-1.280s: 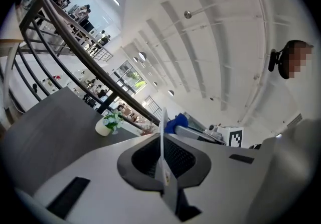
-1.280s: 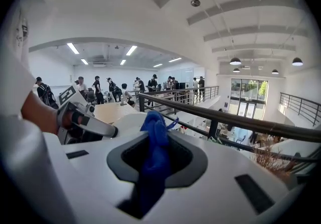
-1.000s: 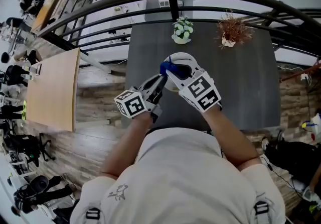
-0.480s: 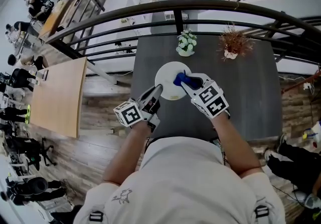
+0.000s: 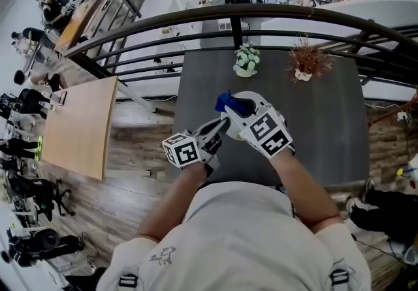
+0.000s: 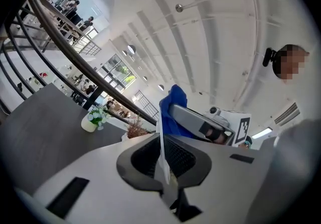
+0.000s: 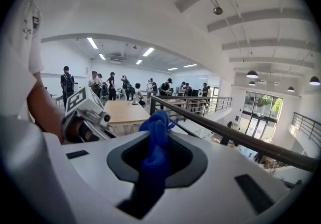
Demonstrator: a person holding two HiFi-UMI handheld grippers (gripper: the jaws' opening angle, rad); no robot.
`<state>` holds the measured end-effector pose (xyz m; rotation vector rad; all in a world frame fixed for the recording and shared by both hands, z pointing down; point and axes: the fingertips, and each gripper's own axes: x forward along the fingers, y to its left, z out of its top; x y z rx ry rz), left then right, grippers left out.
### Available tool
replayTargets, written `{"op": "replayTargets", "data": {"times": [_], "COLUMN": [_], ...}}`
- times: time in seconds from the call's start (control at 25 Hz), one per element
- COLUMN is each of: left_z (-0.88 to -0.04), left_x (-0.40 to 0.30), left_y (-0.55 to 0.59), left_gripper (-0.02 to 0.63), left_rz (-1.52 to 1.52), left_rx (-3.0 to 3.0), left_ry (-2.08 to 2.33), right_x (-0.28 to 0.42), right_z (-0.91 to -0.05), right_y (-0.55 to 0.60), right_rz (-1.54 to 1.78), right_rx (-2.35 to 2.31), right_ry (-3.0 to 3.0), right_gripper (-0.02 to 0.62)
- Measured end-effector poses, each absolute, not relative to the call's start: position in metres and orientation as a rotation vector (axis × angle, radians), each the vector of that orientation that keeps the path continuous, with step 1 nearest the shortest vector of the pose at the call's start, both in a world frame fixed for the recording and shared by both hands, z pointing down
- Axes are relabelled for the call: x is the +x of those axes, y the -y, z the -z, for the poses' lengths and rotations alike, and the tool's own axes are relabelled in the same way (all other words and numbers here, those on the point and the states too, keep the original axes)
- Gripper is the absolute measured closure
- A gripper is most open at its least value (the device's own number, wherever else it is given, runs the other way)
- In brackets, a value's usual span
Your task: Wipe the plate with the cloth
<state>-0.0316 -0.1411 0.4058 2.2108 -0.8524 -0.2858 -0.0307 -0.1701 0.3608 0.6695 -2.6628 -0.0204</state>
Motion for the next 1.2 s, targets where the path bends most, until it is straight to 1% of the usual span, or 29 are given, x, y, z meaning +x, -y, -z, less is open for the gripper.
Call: {"op": "replayTargets", "data": {"times": [0.12, 0.28, 0.48, 0.76, 1.0, 1.2], "left_z": [-0.398, -0.392, -0.401, -0.41, -0.4, -0.4], "left_x": [-0.042, -0.054, -0.076, -0.092, -0.077, -0.059], "left_y": [0.151, 0.16, 0.162, 0.156, 0.145, 0.142], "left_gripper": [0.585, 0.588, 0.583, 0.578, 0.58, 0.583], "left_rz": [0.328, 0.431, 0.508, 0.515, 0.449, 0.385], "left_rx": [2.209, 2.148, 2.0, 1.95, 2.069, 2.144], "left_ry": [0.879, 0.903, 0.941, 0.988, 0.95, 0.92], "right_x": [-0.047, -0.045, -0.046, -0.018, 0.015, -0.003], "right_z": [-0.362, -0.366, -0.394, -0.416, -0.398, -0.366], "right_y": [0.155, 0.147, 0.137, 0.159, 0.201, 0.206], "right_rz": [0.016, 0.003, -0.039, -0.053, 0.0, 0.086], "right_rx": [0.631, 0.657, 0.596, 0.633, 0.764, 0.759], "right_ry": [2.703, 2.734, 2.675, 2.571, 2.521, 2.546], "right_gripper": [0.528, 0.528, 0.528, 0.528, 0.528, 0.528]}}
